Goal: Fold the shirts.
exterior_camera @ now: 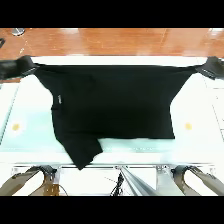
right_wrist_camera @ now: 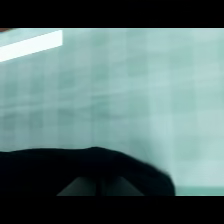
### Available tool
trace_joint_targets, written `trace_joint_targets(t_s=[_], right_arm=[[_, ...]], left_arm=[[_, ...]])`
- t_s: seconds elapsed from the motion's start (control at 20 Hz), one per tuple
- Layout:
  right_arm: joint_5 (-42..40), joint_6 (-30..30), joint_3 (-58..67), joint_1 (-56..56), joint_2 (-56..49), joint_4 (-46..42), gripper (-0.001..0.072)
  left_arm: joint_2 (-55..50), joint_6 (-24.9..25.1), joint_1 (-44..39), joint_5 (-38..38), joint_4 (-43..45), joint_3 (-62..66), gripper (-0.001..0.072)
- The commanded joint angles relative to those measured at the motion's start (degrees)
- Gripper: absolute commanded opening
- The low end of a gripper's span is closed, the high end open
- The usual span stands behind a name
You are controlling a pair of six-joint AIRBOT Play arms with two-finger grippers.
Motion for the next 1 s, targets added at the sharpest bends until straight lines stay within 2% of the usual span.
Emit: trace_joint_targets(t_s=[0.0, 0.2, 0.4, 0.55, 0.65, 0.75, 0.85, 0.95], right_arm=[[-6.2, -6.1, 3.5, 0.0, -15.9, 11.9, 0.0022], [-6.6, -5.5, 12.0, 0.0, -28.0, 14.6, 0.0022], [-4.5, -3.2, 16.0, 0.0, -33.2, 14.6, 0.0021], [-0.7, -3.3, 16.0, -0.7, -34.0, 13.6, 0.0022], [4.0, -3.7, 16.0, -2.5, -33.9, 13.8, 0.0022], [9.6, -4.1, 16.0, -3.3, -34.1, 9.3, 0.0022], [12.0, 0.7, 15.3, -2.1, -34.8, 0.3, 0.0022], [12.5, 2.2, 13.9, -0.6, -35.7, -4.3, 0.0022]], left_arm=[[-13.3, 0.0, -0.1, 6.5, -11.9, 1.8, 0.0029], [-21.6, 0.0, -1.4, 6.4, -13.9, 5.9, 0.0029], [-25.1, 0.0, -2.4, 4.9, -13.8, 6.0, 0.0029], [-25.3, 0.4, -2.0, 0.1, -13.8, 6.3, 0.0029], [-25.3, 4.1, -0.6, -8.0, -13.7, 7.1, 0.0029], [-25.9, 6.0, 0.2, -15.4, -10.3, 6.9, 0.0029], [-26.9, 6.0, -0.2, -17.9, -6.9, 4.5, 0.0029], [-28.2, 5.9, -0.5, -19.5, -6.9, 1.6, 0.0029]])
